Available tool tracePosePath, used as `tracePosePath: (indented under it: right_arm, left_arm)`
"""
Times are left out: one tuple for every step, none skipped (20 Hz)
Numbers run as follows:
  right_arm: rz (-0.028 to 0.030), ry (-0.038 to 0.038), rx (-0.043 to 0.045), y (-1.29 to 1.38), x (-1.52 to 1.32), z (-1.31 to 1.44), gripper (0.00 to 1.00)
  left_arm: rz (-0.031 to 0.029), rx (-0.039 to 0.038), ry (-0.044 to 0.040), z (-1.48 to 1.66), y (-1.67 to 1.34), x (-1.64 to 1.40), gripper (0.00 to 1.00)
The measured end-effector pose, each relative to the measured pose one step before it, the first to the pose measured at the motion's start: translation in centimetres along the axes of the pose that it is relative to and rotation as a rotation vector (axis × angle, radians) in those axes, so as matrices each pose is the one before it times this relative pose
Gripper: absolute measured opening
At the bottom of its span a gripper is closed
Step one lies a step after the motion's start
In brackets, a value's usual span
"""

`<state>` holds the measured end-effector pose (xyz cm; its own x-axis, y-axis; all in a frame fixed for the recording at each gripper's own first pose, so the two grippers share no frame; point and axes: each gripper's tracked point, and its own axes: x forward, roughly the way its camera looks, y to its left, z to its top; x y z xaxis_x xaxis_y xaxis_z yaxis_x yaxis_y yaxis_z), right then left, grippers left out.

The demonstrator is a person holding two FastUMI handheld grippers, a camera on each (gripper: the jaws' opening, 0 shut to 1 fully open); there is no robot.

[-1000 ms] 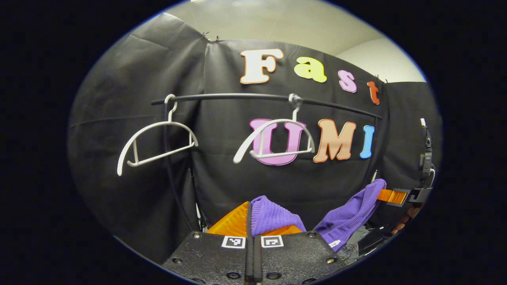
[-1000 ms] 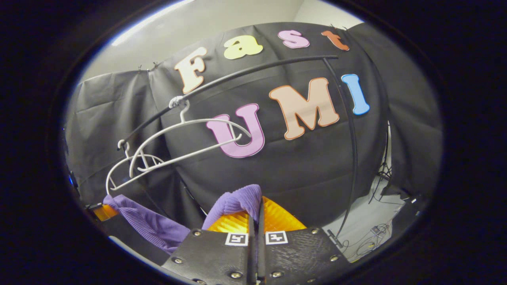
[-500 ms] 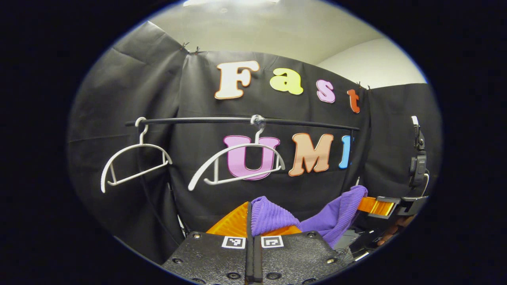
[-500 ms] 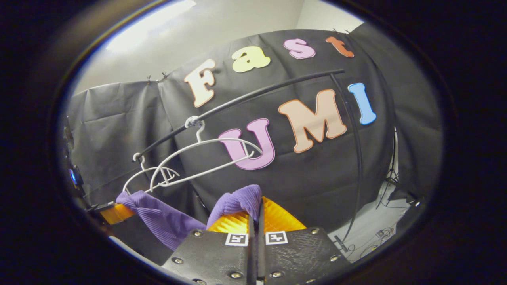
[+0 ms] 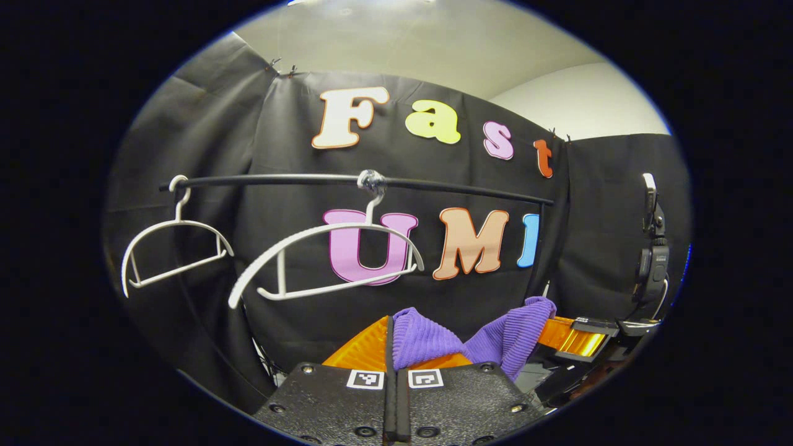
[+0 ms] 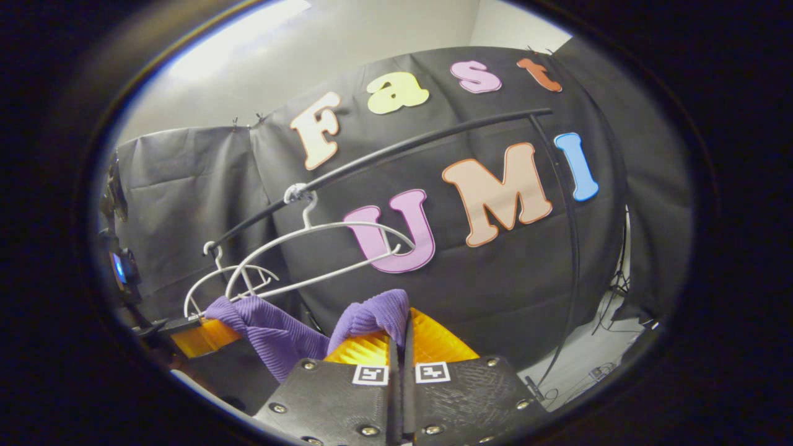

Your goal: Grasp the clothes on the hanger with both hands and then place them into the laundry hamper below.

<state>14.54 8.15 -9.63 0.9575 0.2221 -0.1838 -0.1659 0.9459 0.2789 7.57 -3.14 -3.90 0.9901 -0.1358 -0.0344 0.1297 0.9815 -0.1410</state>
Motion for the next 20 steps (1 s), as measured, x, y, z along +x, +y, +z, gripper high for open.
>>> tracePosePath:
  right_arm:
    - [-0.00464,0.00693,-0.0008,-0.452,0.765,-0.452,0.02]
    - [-0.01094,0.01144,-0.00221,-0.623,0.755,-0.585,0.02]
    - [-0.01019,0.01171,-0.00003,-0.693,0.7,-0.753,0.02]
    - [-0.00699,0.01382,0.0027,-0.522,0.814,-0.683,0.02]
    - [-0.01001,0.01629,0.00263,-0.617,0.781,-0.86,0.02]
    - [-0.01173,0.01836,0.00156,-0.654,0.859,-0.918,0.02]
    - [-0.01601,0.02524,0.00381,-0.739,0.829,-1.159,0.02]
    - [-0.01409,0.02495,0.00765,-0.712,0.875,-1.186,0.02]
    - [-0.01487,0.02467,0.00777,-0.624,0.99,-1.176,0.02]
    - [-0.01143,0.02783,0.00589,-0.691,1.034,-1.372,0.02]
    - [-0.01386,0.02805,0.00428,-0.633,0.971,-1.258,0.02]
    - [-0.01356,0.02996,0.00498,-0.696,1.066,-1.376,0.02]
    - [-0.01007,0.02932,0.0014,-0.487,0.911,-1.365,0.02]
    - [-0.01028,0.02789,-0.00105,-0.529,0.866,-1.37,0.02]
    - [-0.00946,0.02543,-0.00082,-0.586,0.942,-1.339,0.02]
    - [-0.00843,0.02343,0.00301,-0.678,0.968,-1.249,0.02]
    - [-0.00827,0.02112,0.00569,-0.501,0.968,-1.167,0.02]
    - [-0.00832,0.024,0.00053,-0.483,1.172,-1.191,0.02]
    - [-0.0114,0.02178,-0.00551,-0.493,1.111,-1.337,0.02]
    - [-0.01302,0.01896,0.00071,-0.572,0.963,-1.38,0.02]
  left_arm:
    - [-0.02405,-0.02177,0.00613,-0.485,-0.517,0.79,0.0]
    - [-0.01399,-0.01063,0.00791,-0.511,-0.152,0.823,0.0]
    - [-0.00552,0.00047,0.00314,-0.485,0.182,0.801,0.0]
    - [0.00079,0.01374,0.00543,-0.63,0.14,0.793,0.01]
    - [-0.00042,0.01919,0.01328,-0.938,0.201,0.9,0.0]
    - [-0.00182,0.01938,0.01528,-1.096,0.108,1.0,0.0]
    - [-0.00214,0.01187,0.01915,-1.262,0.191,1.061,0.0]
    - [-0.00228,0.0033,0.01939,-1.277,0.071,0.977,0.0]
    - [-0.00087,-0.00079,0.02169,-1.374,0.073,1.192,0.0]
    - [-0.00042,-0.0019,0.0274,-1.501,0.166,0.916,0.0]
    - [0.0007,-0.0014,0.02791,-1.614,0.178,0.941,0.0]
    - [0.00569,0.00523,0.02087,-1.301,0.154,1.02,0.0]
    - [0.0039,0.00812,0.02536,-1.488,0.039,0.924,0.01]
    - [0.00613,0.00555,0.02067,-1.412,0.132,0.876,0.01]
    - [0.00066,-0.00019,0.0201,-1.358,-0.038,0.889,0.01]
    - [-0.00092,-0.0075,0.02532,-1.371,0.19,1.008,0.01]
    - [-0.01454,-0.01379,0.02564,-1.294,0.014,0.986,0.01]
    - [-0.00908,-0.00771,0.0258,-1.613,0.091,0.961,0.01]
    - [0.00816,0.00515,0.02028,-1.422,0.8,0.762,0.01]
    - [0.01228,0.00517,0.01852,-1.294,0.511,0.699,0.0]
